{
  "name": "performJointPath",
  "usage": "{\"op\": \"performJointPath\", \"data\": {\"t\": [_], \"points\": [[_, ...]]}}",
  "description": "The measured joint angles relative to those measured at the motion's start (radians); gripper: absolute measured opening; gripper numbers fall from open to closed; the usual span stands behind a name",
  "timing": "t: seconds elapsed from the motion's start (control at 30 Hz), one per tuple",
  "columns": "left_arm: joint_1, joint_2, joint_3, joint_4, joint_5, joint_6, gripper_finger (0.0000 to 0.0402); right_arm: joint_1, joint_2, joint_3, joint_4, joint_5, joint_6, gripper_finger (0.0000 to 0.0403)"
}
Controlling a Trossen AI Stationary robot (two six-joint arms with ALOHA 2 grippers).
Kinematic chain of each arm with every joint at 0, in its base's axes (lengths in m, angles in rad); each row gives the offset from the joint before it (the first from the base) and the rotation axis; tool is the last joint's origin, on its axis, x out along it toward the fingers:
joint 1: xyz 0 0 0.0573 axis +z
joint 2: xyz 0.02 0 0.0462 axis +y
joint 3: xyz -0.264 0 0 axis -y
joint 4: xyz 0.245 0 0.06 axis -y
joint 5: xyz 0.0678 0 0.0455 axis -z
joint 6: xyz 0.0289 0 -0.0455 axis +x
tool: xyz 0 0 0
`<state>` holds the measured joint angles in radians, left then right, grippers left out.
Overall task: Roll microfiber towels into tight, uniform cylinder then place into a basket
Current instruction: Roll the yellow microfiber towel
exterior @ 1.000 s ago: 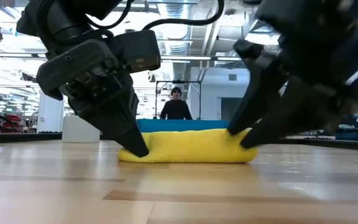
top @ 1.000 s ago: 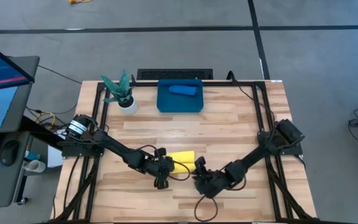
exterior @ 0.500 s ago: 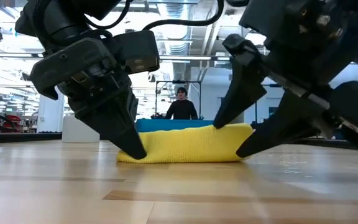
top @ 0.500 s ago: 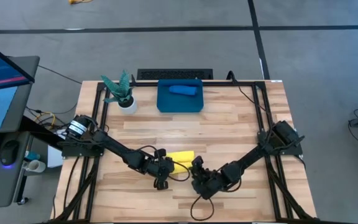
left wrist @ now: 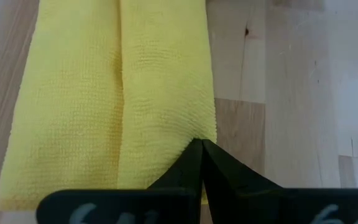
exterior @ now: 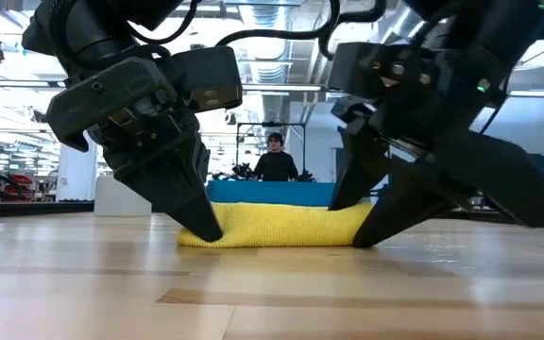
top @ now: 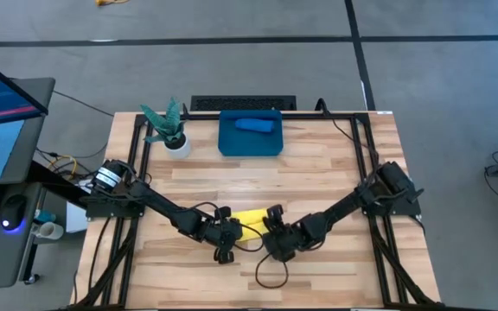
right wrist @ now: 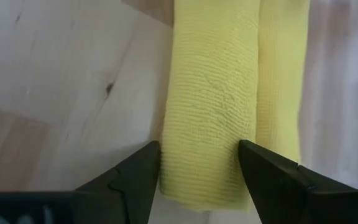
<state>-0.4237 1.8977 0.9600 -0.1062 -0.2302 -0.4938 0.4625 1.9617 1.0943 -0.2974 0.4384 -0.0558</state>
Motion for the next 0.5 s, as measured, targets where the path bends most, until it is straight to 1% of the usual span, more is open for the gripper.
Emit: {"op": "performJointPath", "data": {"t": [0.13,0.2,0.33,0.43,0.5], "points": [[-0.004,0.001,0.023,-0.018,-0.011,0.014,0.0004,-0.039,0.0,0.0,-0.009,-0.103,0.091,0.0246],[-0.014,0.002,0.047,-0.042,-0.032,0.051,0.0004,-0.055,0.0,0.0,-0.014,-0.137,0.132,0.0236],[-0.046,0.002,0.113,-0.162,-0.087,0.078,0.0003,-0.081,0.0,0.001,-0.021,-0.202,0.175,0.0194],[-0.076,0.002,0.171,-0.285,-0.147,0.061,0.0003,-0.096,0.0,0.001,-0.019,-0.233,0.206,0.0154],[-0.095,0.002,0.203,-0.332,-0.188,0.045,0.0003,-0.103,0.0,0.001,-0.02,-0.241,0.227,0.0127]]}}
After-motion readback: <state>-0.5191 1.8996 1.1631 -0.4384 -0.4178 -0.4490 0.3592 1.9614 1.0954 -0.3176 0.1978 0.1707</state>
